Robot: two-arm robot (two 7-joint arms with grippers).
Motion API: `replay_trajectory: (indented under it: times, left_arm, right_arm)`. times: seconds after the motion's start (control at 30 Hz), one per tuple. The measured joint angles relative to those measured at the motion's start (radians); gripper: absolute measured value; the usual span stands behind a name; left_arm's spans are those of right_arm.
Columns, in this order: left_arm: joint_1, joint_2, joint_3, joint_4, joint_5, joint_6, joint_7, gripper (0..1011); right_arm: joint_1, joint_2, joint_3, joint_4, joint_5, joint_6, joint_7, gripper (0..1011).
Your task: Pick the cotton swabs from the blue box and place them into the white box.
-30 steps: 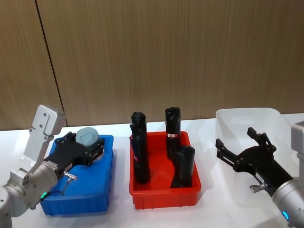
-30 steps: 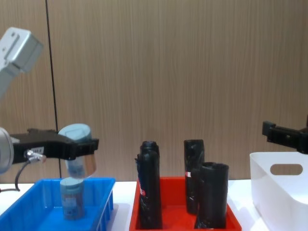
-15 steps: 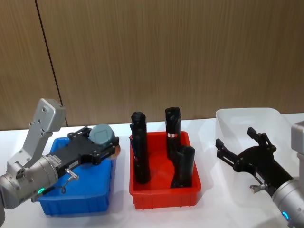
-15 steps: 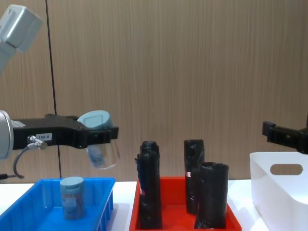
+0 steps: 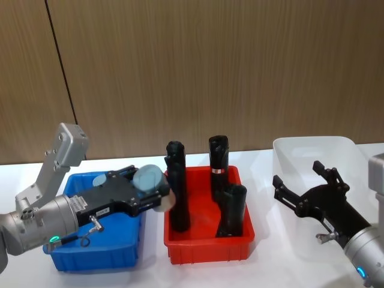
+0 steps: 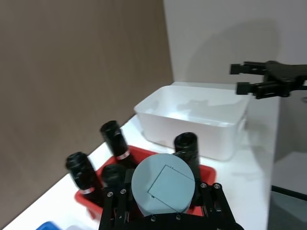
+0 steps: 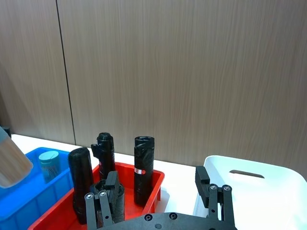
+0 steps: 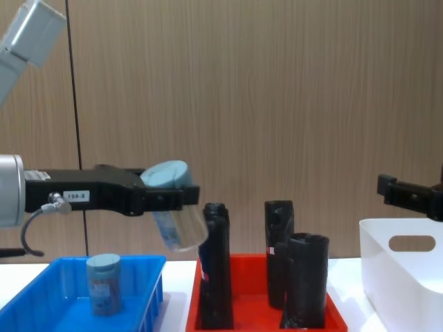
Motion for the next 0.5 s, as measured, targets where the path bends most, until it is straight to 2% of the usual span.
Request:
replay_trajectory:
  times: [0.3, 0.33, 0.37, 0.43, 0.5]
  left_arm:
    - [-0.052, -0.025, 0.017, 0.095, -0.042, -0.007, -0.168, 659]
    - [-0.052, -0.025, 0.017, 0.095, -0.042, -0.007, -0.168, 659]
    - [-0.065, -0.032, 0.021, 0.119, -0.055, -0.009, -0.204, 659]
    - [-0.07, -0.034, 0.022, 0.129, -0.058, -0.01, -0.214, 659]
    - [-0.083, -0.041, 0.026, 0.155, -0.073, -0.014, -0.249, 659]
  right_arm:
    - [0.0, 0.0, 0.0, 0.0, 0.0, 0.0, 0.0, 1002]
    - [0.0, 0.0, 0.0, 0.0, 0.0, 0.0, 0.0, 1002]
    - [0.0, 0.0, 0.0, 0.0, 0.0, 0.0, 0.0, 1002]
    - [0.0, 0.0, 0.0, 0.0, 0.0, 0.0, 0.0, 1001]
    - [0.0, 0.0, 0.0, 0.0, 0.0, 0.0, 0.0, 1002]
